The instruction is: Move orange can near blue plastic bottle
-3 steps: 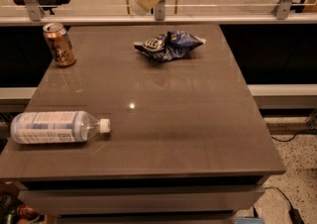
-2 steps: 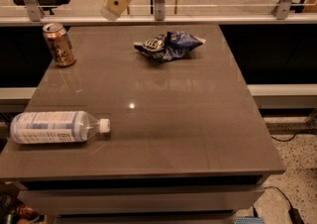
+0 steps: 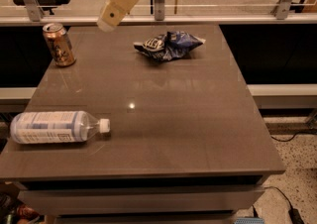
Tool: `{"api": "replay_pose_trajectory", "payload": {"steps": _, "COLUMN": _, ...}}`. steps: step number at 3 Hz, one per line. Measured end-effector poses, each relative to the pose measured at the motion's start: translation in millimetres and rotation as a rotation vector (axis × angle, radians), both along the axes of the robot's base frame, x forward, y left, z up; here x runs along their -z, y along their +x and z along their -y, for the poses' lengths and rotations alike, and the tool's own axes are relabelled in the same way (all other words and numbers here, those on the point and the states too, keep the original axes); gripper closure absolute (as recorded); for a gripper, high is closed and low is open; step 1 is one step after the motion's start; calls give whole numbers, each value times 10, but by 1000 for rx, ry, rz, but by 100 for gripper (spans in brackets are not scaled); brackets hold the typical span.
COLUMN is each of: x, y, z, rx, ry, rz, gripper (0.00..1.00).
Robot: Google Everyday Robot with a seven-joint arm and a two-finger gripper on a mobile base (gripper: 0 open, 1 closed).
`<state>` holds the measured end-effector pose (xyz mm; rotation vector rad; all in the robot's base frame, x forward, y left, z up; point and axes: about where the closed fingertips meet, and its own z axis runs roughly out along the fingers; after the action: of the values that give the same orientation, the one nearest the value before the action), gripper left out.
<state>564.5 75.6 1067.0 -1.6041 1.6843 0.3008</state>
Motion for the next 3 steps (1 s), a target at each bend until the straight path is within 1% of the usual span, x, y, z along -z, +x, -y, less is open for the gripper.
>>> {"api": "replay_pose_trajectory", "payload": {"steps": 2, "x": 705, "y": 13, "z": -440, "rx": -31, "ry": 72, "rz": -137, "gripper": 0}}
{"api": "replay_pose_trajectory", "payload": {"steps": 3, "x": 993, "y": 76, "z": -646, "rx": -41, "ry": 65, "rz": -181, "gripper": 0}}
